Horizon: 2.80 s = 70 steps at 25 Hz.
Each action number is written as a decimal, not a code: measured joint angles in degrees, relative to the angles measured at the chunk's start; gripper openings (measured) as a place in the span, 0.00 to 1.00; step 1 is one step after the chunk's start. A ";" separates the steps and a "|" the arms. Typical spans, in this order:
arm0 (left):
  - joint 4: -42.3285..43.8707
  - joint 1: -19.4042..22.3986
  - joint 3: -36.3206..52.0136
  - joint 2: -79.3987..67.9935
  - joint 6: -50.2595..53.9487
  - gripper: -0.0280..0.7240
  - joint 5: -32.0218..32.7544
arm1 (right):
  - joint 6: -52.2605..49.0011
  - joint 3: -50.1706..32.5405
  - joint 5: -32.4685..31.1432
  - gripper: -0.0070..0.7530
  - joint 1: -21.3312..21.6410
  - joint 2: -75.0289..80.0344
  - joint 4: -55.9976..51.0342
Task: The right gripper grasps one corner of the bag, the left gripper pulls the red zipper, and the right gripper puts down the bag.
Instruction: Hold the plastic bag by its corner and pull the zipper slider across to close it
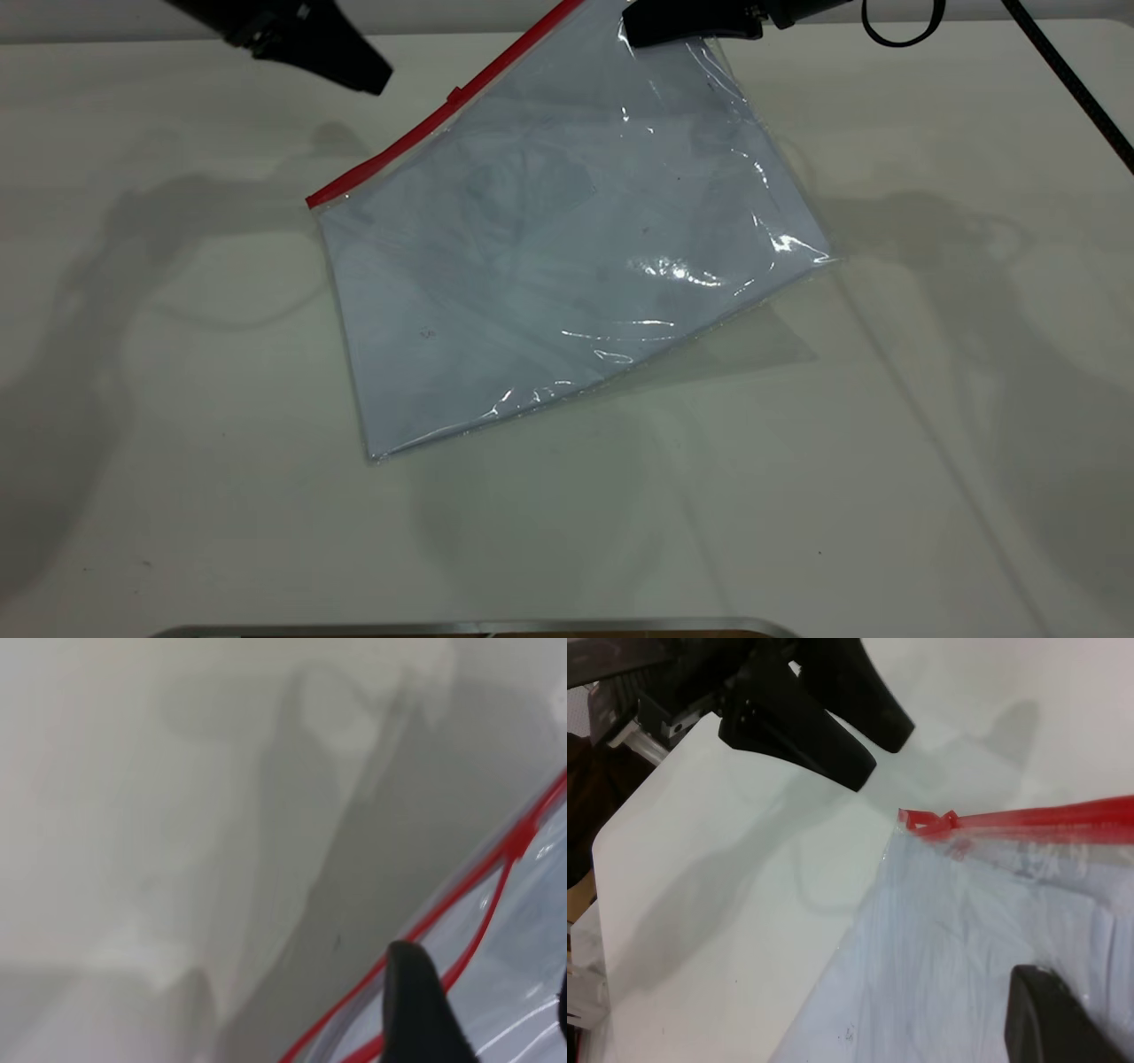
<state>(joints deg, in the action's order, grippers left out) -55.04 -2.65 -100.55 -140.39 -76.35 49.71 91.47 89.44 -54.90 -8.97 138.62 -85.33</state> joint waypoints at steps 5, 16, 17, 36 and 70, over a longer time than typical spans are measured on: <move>-0.29 -3.99 -3.17 -0.93 -1.14 0.71 -1.11 | 0.00 0.00 0.00 0.05 0.00 0.00 0.00; -0.05 -7.66 -7.74 -5.58 -1.67 0.72 -3.51 | 0.00 0.00 -0.71 0.05 0.00 0.00 0.42; -0.05 -7.66 -7.74 -5.76 -1.67 0.71 -3.51 | 0.00 0.00 -0.71 0.05 0.00 0.00 0.48; 3.52 -7.66 -7.74 -6.06 -0.02 0.36 -3.57 | 0.00 0.00 -0.71 0.05 0.00 0.00 0.59; 14.56 -2.26 -8.03 -8.33 3.26 0.11 -3.32 | 1.70 0.00 -0.97 0.05 -0.17 0.00 -2.63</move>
<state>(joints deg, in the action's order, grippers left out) -40.48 -4.91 -108.58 -148.72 -73.08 46.39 93.18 89.44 -55.87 -9.13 138.62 -87.96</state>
